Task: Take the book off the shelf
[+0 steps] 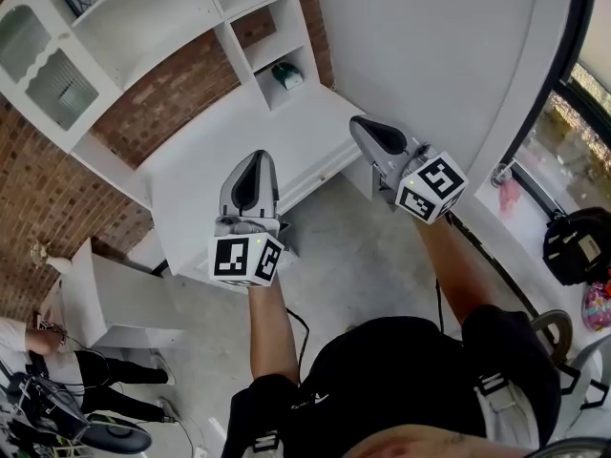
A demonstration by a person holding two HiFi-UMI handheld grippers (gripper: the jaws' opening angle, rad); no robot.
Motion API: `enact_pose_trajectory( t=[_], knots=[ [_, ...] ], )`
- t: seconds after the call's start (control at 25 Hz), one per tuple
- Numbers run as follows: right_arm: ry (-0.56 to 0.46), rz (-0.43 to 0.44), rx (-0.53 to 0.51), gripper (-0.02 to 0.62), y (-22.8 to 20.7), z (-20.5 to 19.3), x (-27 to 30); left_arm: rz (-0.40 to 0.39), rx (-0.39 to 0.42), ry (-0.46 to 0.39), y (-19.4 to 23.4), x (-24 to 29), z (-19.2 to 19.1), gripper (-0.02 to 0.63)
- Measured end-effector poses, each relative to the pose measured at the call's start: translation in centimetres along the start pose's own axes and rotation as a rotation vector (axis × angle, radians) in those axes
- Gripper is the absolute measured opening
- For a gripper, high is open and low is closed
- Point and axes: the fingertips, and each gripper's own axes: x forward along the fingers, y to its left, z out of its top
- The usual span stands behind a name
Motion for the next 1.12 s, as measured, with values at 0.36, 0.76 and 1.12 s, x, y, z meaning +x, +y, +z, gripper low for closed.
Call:
enact_pose_trajectory(
  t=[0.36,0.76,1.12],
  knots=[
    [0.015,0.008,-0.038,0.000,1.3,-0.7,4.4,-0.019,-0.002,-0.014,4.4,0.3,0.7,-0.002],
    [-0.007,0.030,-0.053,0.000,-5.7,-2.5,11.2,-0.016,0.013,-0.013,9.3,8.0,-2.2,-0.002],
    [-0.044,0.086,-0.048,0.000,-19.1,-3.3,19.9,0.046,0.037,-0.027,14.9,22.8,-6.1,-0.002]
  ],
)
